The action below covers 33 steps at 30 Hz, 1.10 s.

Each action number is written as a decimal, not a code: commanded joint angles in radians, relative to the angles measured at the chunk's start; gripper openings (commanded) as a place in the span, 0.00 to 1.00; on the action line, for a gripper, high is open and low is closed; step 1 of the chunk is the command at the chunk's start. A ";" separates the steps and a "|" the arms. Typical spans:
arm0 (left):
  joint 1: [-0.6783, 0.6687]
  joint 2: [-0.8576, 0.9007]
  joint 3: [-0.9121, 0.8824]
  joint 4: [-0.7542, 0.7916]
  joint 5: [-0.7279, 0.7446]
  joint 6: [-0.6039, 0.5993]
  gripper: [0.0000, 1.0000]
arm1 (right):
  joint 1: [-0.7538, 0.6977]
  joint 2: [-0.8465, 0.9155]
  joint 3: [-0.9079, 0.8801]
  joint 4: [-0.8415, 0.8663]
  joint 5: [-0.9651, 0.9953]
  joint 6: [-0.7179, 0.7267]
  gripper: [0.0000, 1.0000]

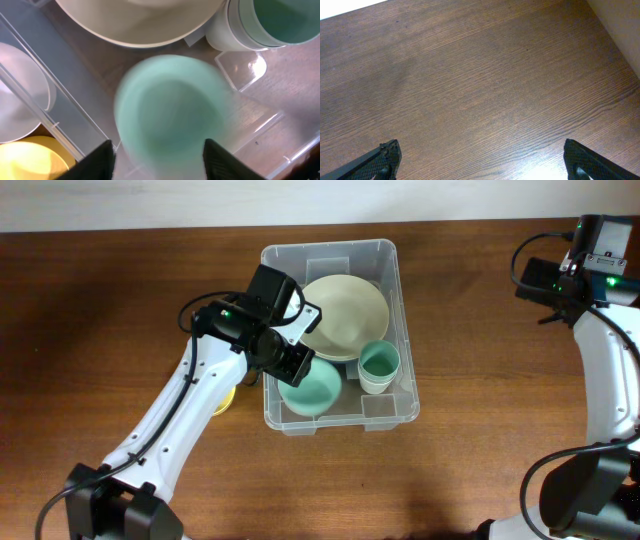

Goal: Pack container
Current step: 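Open the left gripper to release the mint bowl, then move the left gripper to the white bowl and grasp its rim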

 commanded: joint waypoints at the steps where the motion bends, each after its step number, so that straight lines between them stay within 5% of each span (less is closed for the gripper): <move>1: -0.002 0.011 -0.005 0.019 -0.005 -0.002 0.61 | -0.005 -0.009 0.010 0.003 0.016 0.008 0.99; 21: 0.404 0.025 0.082 0.015 -0.090 -0.092 0.59 | -0.005 -0.009 0.011 0.003 0.016 0.008 0.99; 33: 0.480 0.208 0.030 0.156 -0.088 -0.173 0.59 | -0.005 -0.009 0.011 0.003 0.016 0.008 0.99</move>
